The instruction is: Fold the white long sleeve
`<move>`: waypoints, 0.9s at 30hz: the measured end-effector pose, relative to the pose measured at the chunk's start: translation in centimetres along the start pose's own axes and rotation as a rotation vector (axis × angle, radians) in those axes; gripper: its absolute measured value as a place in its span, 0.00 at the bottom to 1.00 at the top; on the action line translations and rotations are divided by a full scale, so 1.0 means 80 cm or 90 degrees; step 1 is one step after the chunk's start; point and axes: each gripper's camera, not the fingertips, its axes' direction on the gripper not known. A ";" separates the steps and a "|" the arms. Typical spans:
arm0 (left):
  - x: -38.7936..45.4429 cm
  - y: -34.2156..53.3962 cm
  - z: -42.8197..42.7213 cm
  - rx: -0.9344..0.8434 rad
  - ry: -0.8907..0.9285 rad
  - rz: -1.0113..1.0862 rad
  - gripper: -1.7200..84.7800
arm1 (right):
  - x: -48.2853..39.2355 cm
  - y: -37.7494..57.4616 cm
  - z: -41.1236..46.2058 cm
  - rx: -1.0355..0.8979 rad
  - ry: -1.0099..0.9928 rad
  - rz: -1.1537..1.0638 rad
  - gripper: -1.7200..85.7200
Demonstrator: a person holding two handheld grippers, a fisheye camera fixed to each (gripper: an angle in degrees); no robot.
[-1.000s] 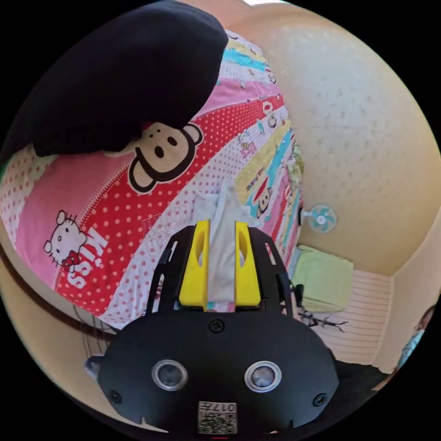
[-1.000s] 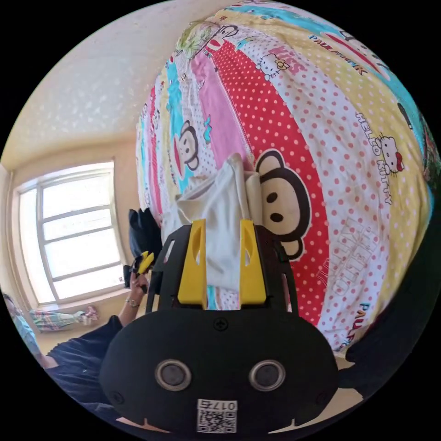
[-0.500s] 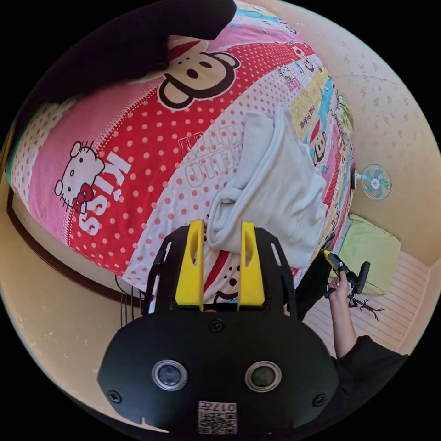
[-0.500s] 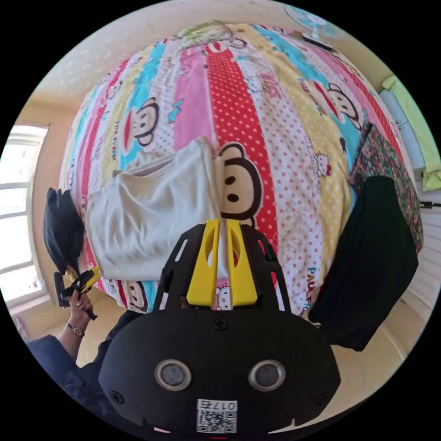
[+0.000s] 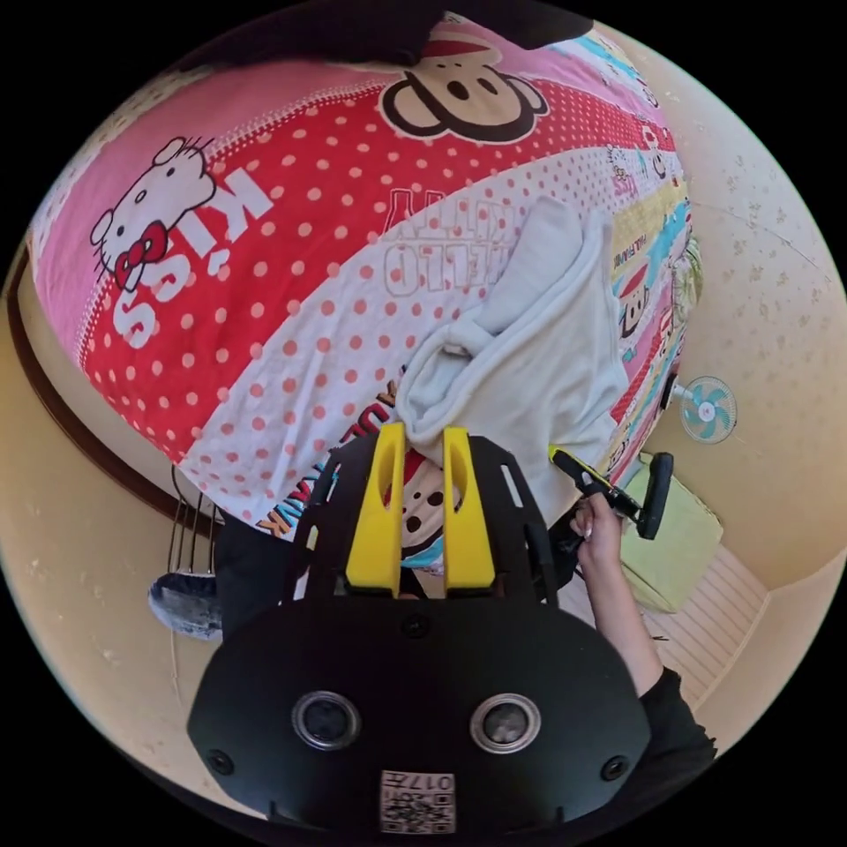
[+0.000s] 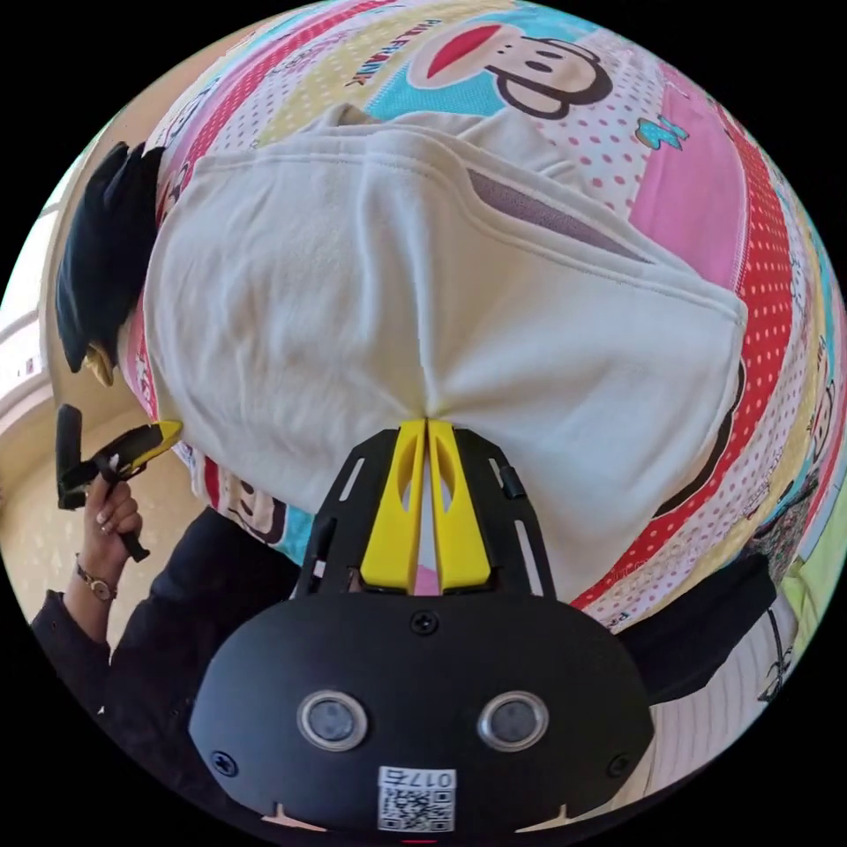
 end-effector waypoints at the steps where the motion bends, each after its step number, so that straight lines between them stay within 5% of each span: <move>1: 0.007 0.008 -0.004 -0.001 0.060 0.029 0.09 | 0.014 0.009 -0.005 0.010 -0.011 0.009 0.03; 3: 0.040 0.027 -0.015 0.005 0.128 0.103 0.08 | 0.036 0.039 -0.014 0.062 0.006 0.030 0.03; 8: 0.208 0.107 -0.002 -0.033 0.091 0.406 0.08 | 0.130 0.170 -0.010 0.167 -0.074 0.133 0.03; 12: 0.311 0.172 0.116 -0.136 0.087 0.567 0.08 | 0.188 0.265 0.015 0.186 -0.087 0.228 0.03; 19: 0.316 0.217 0.361 -0.274 -0.070 0.559 0.10 | 0.265 0.389 0.072 0.221 -0.194 0.364 0.03; 22: 0.293 0.216 0.366 -0.297 -0.018 0.528 0.12 | 0.280 0.408 0.091 0.243 -0.263 0.363 0.04; 27: 0.243 0.205 0.246 -0.053 -0.067 0.510 0.15 | 0.296 0.410 0.127 0.324 -0.482 0.315 0.08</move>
